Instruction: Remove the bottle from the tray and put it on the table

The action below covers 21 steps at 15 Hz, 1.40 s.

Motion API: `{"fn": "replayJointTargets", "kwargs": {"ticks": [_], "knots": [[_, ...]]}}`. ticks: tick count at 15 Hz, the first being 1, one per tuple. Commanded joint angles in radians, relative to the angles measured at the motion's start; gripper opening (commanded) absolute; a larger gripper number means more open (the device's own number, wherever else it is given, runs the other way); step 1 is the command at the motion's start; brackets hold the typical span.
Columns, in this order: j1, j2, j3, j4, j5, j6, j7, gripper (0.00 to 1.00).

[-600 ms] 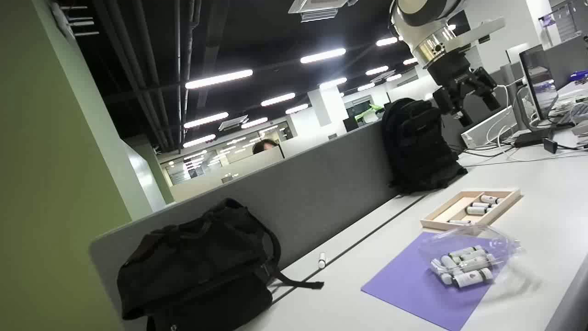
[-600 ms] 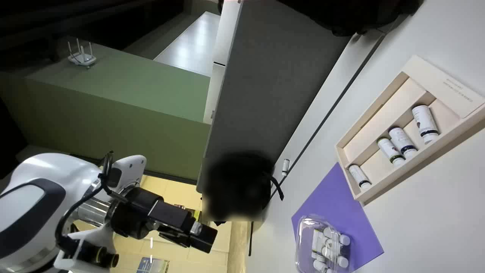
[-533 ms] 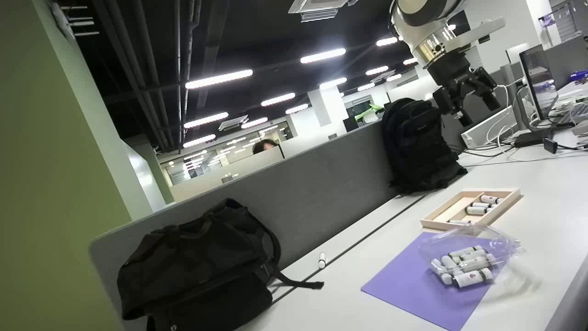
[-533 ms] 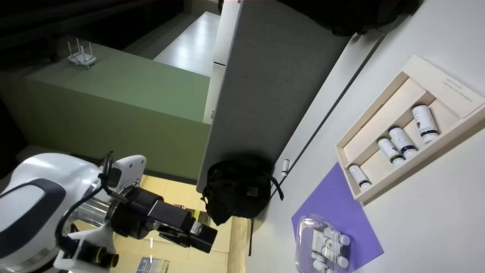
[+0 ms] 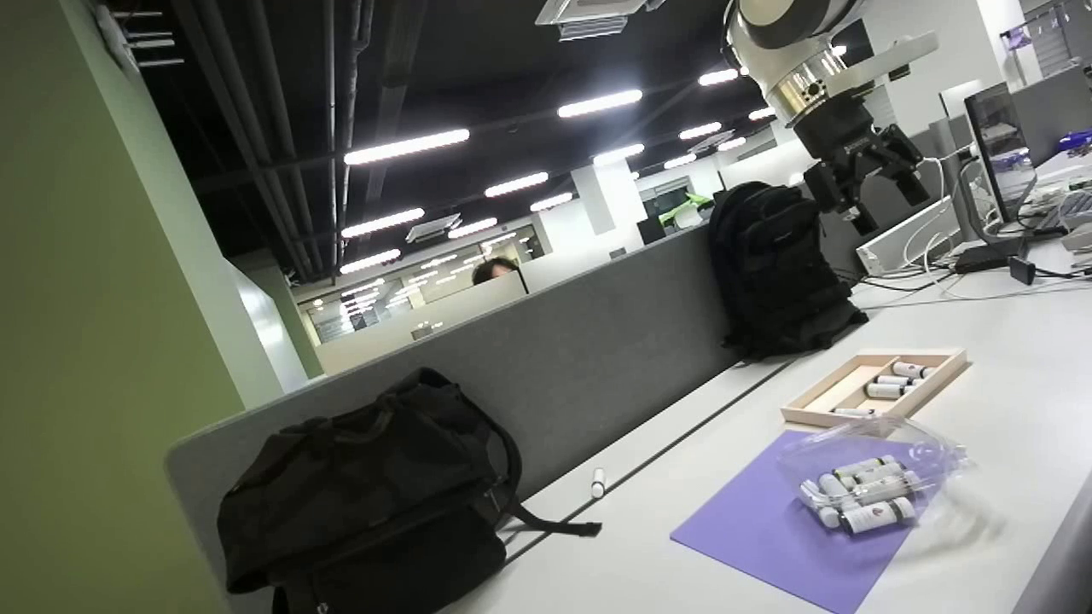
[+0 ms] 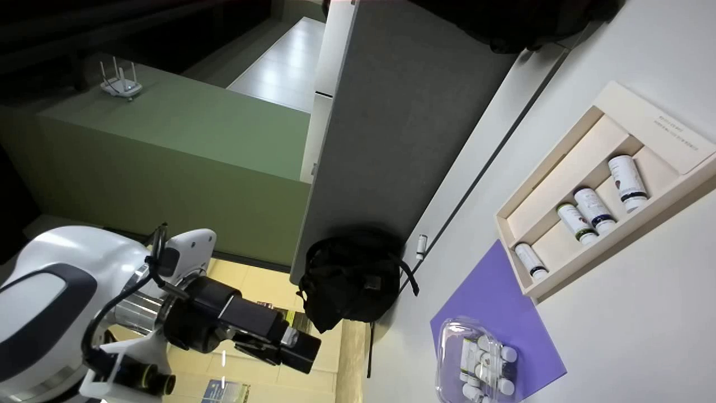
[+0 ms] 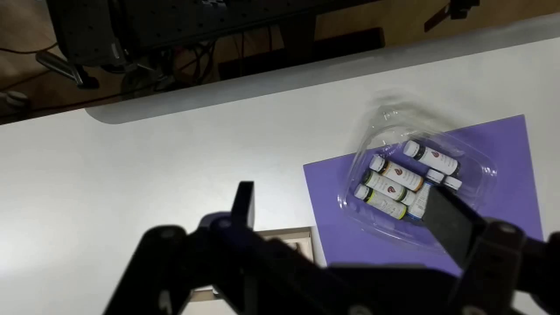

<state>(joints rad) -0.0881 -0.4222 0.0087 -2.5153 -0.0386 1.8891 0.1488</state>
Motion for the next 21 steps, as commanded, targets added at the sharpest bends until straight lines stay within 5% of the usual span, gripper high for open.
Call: {"fn": "replayJointTargets", "kwargs": {"ticks": [1, 6, 12, 13, 21], "knots": [[0.004, 0.046, -0.008, 0.021, -0.023, 0.048, -0.009, 1.00], [-0.007, 0.278, -0.012, 0.141, -0.123, 0.215, -0.032, 1.00], [-0.025, 0.512, -0.072, 0.486, -0.191, -0.004, 0.010, 1.00], [-0.012, 0.450, -0.069, 0.348, -0.180, 0.116, -0.021, 1.00], [-0.005, 0.472, -0.076, 0.367, -0.177, 0.108, -0.033, 1.00]]}}
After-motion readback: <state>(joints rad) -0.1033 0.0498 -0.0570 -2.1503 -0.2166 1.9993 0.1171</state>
